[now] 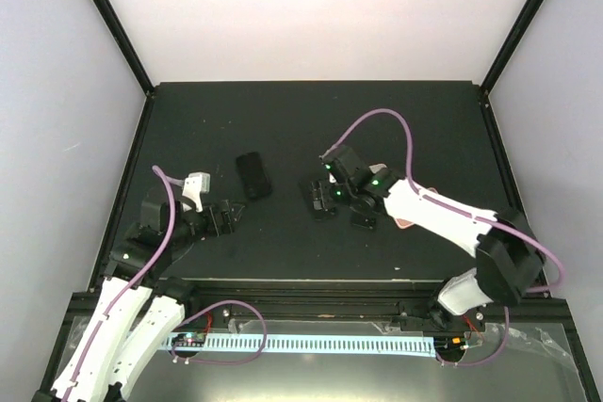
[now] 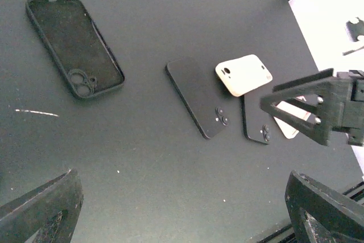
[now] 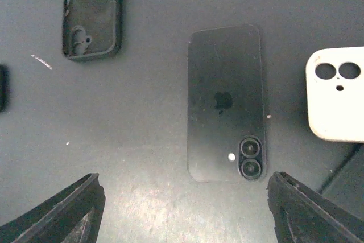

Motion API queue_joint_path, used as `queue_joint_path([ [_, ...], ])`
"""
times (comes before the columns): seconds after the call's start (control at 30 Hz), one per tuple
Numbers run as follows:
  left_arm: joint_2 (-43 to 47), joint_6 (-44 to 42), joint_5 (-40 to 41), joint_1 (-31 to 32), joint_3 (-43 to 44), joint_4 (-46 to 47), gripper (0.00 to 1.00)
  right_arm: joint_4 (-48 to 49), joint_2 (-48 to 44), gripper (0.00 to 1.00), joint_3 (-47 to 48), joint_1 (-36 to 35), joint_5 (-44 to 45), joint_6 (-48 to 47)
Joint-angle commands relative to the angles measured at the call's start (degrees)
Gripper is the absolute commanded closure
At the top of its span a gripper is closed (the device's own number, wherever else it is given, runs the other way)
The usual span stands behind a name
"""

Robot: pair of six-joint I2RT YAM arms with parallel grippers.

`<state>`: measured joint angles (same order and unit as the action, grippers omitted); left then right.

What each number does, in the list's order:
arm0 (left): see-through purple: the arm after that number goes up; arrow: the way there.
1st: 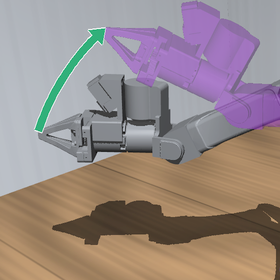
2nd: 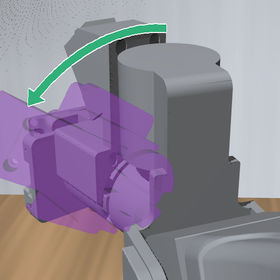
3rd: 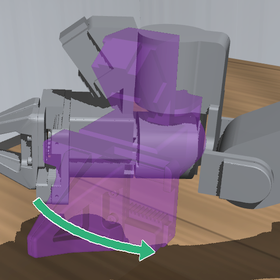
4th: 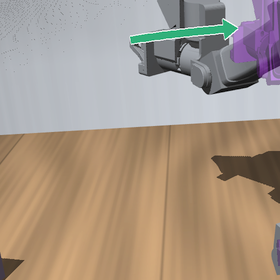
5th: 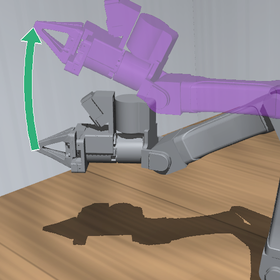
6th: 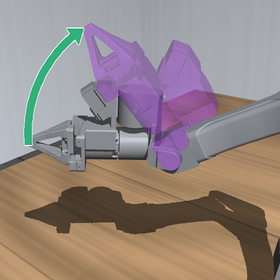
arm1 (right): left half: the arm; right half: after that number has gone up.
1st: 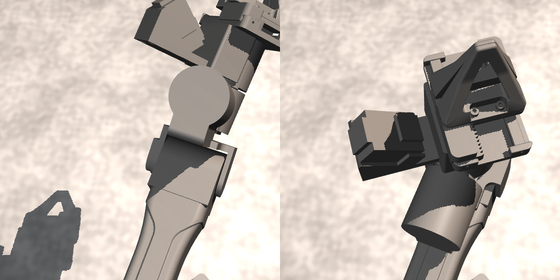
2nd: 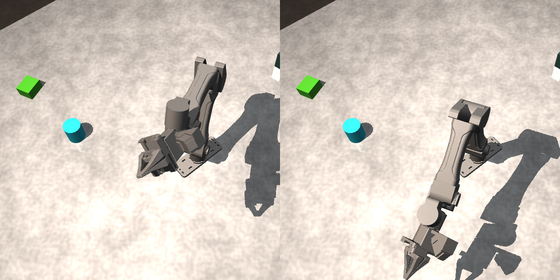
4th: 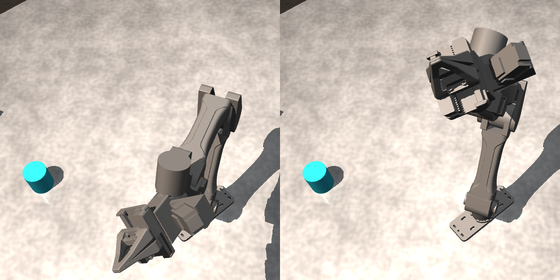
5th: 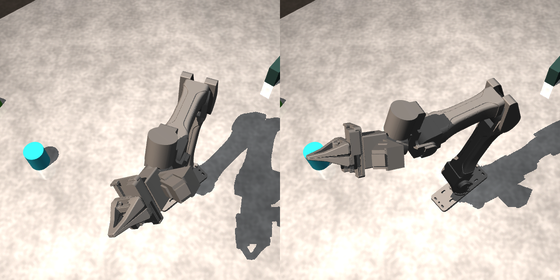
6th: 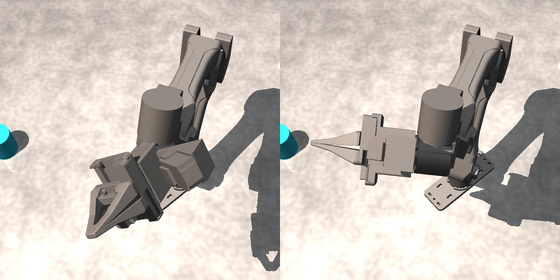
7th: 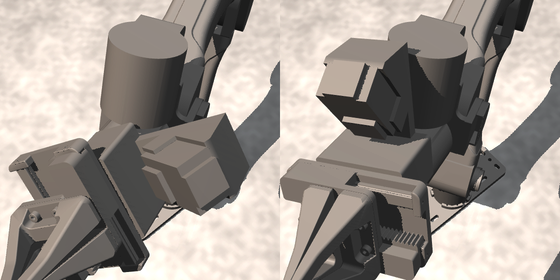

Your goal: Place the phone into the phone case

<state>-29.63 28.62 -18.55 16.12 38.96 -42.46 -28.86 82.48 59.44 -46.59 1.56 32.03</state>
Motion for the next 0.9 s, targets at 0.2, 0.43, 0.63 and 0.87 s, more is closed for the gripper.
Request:
queue_joint_path([
  [0.2,-0.76,4.12,-2.62,-0.3,-1.96,2.98,0.01,-3.23,16.99,0.23,11.99,-0.83,7.62,-6.7],
  [0.43,-1.13,5.69,-2.54,-0.3,-3.48,5.03,0.01,-3.2,23.22,0.25,14.86,-0.7,9.32,-8.07],
  [0.63,-2.56,6.62,-2.57,-0.3,-4.92,6.74,0.01,-3.23,27.66,0.23,16.5,-0.78,9.4,-9.04],
  [0.87,-3.82,6.97,-2.21,-0.3,-4.86,7.95,0.01,-2.73,30.69,0.2,16.89,-0.71,10.19,-10.43],
])
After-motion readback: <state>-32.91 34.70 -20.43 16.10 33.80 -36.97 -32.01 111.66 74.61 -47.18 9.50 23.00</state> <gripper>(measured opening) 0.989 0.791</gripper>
